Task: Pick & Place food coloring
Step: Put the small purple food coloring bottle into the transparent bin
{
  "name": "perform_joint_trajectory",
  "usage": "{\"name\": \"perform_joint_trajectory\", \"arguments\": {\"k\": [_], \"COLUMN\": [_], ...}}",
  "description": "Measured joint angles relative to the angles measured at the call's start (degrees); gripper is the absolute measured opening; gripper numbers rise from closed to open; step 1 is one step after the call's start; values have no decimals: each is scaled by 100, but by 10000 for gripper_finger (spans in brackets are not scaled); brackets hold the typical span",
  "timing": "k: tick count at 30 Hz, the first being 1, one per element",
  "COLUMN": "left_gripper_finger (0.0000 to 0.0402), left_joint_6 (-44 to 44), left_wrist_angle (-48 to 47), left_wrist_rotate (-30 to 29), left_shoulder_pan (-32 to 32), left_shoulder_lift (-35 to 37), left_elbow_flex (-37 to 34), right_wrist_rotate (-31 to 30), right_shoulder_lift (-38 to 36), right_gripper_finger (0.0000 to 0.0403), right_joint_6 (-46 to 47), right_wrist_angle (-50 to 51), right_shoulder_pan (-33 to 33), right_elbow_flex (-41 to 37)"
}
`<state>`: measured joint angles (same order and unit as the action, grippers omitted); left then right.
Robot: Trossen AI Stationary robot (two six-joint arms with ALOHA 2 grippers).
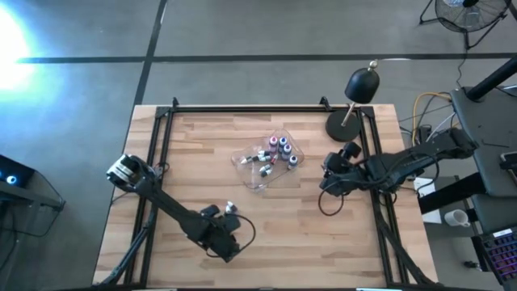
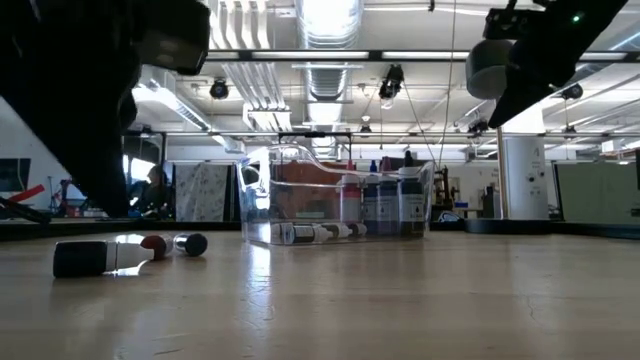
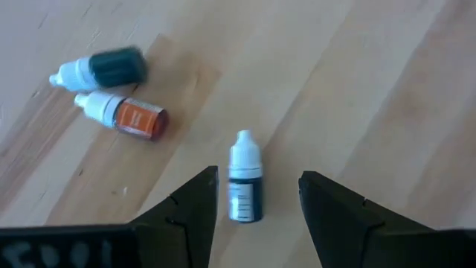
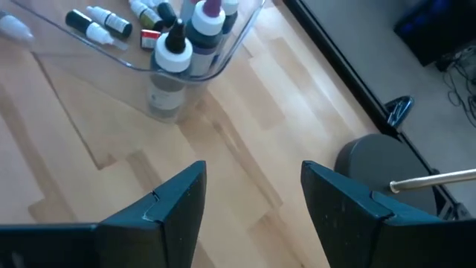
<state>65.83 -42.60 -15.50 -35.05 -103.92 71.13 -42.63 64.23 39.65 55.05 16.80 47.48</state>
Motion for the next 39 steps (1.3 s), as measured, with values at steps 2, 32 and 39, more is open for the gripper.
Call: {"name": "perform_joint_trajectory", "arguments": {"k": [2,32,39], "left_gripper_finger": [163,98,83], "left_joint_6": [14,-119,29], "left_wrist_angle": [-34,995,1053], "left_wrist_rotate": [2,703,805], "left_shoulder_pan": [0,413,501], "left_shoulder_lift": [-39,-51,-50], "left_elbow_flex": [-46,-798,-834], "right_wrist_rotate": [-3,-97,-84], "right_shoulder_lift": [0,2,2], "right_gripper_finger": [215,214,214], "right_joint_6": [-103,-618,-593], "right_wrist_angle": [-69,-368,-358], "right_shoulder_pan": [-84,-488,-486], "right_elbow_flex": [0,-229,-247]}}
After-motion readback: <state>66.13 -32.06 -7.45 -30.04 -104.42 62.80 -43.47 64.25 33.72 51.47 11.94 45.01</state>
